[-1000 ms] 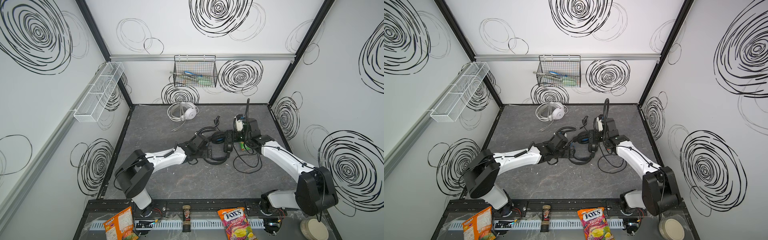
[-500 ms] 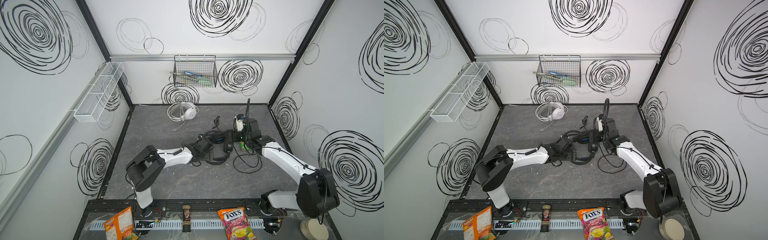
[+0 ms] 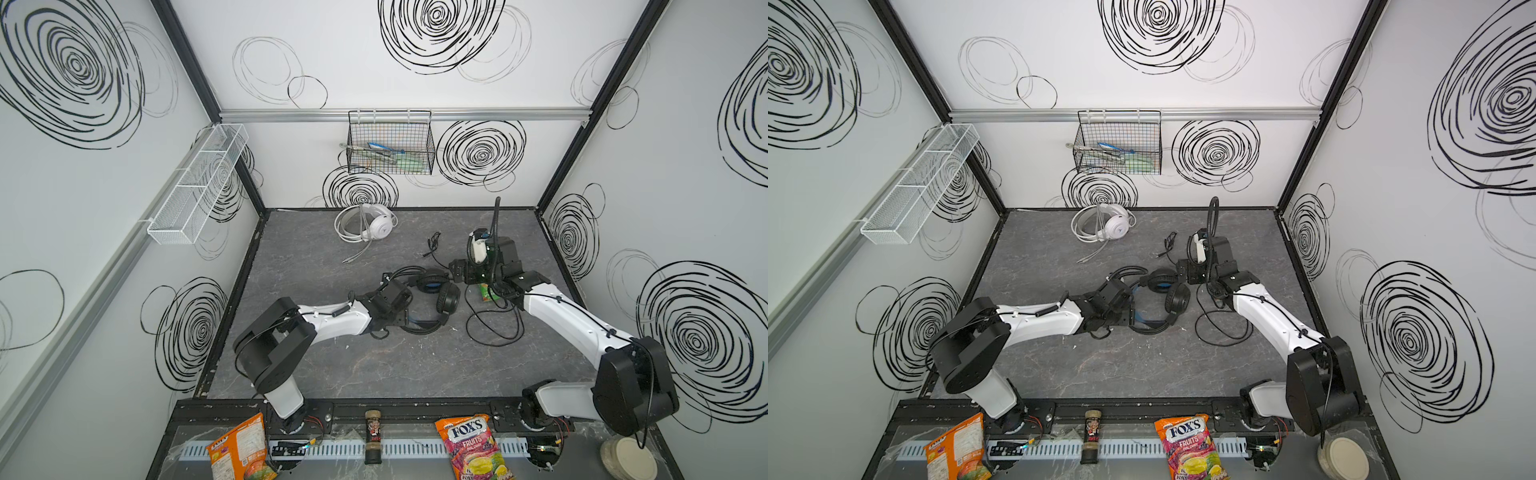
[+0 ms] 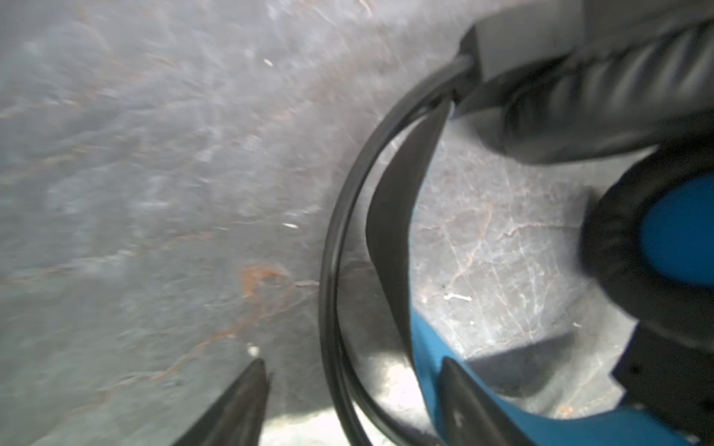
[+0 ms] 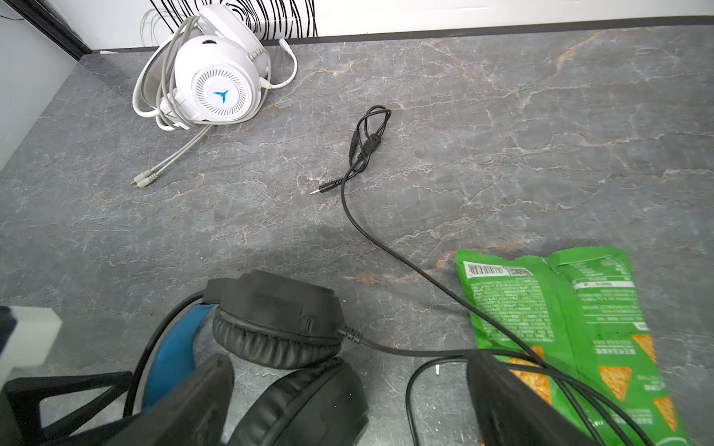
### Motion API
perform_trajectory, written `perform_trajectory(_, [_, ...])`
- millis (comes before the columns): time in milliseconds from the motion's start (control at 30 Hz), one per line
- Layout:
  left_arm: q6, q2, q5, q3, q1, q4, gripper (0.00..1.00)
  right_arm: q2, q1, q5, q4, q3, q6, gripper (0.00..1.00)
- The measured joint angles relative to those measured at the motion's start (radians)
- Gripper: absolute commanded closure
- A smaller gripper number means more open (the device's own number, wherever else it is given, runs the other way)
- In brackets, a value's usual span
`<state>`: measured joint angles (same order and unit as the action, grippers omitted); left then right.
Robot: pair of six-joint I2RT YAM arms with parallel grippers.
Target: Wrap the headphones
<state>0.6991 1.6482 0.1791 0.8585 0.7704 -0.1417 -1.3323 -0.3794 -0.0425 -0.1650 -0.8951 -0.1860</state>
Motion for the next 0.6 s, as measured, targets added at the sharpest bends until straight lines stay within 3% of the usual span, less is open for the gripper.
perform_trajectory(200, [-0.105,-0.105,0.028,-0.062,-0.173,-0.023,0.62,0.000,0.000,-0.001,0.000,0.000,0.000,0.02])
perform_trajectory(267, [-0.148,-0.119,0.034,-0.074,-0.243,-0.023,0.66,0.000,0.000,-0.001,0.000,0.000,0.000,0.02])
perform_trajectory(400, [-0.204,-0.121,0.048,-0.080,-0.319,-0.026,0.62,0.000,-0.002,-0.002,0.000,0.000,0.000,0.02])
perform_trajectory(600, [-0.234,-0.121,0.048,-0.068,-0.315,-0.039,0.43,0.000,-0.007,-0.002,0.000,-0.007,0.000,0.01])
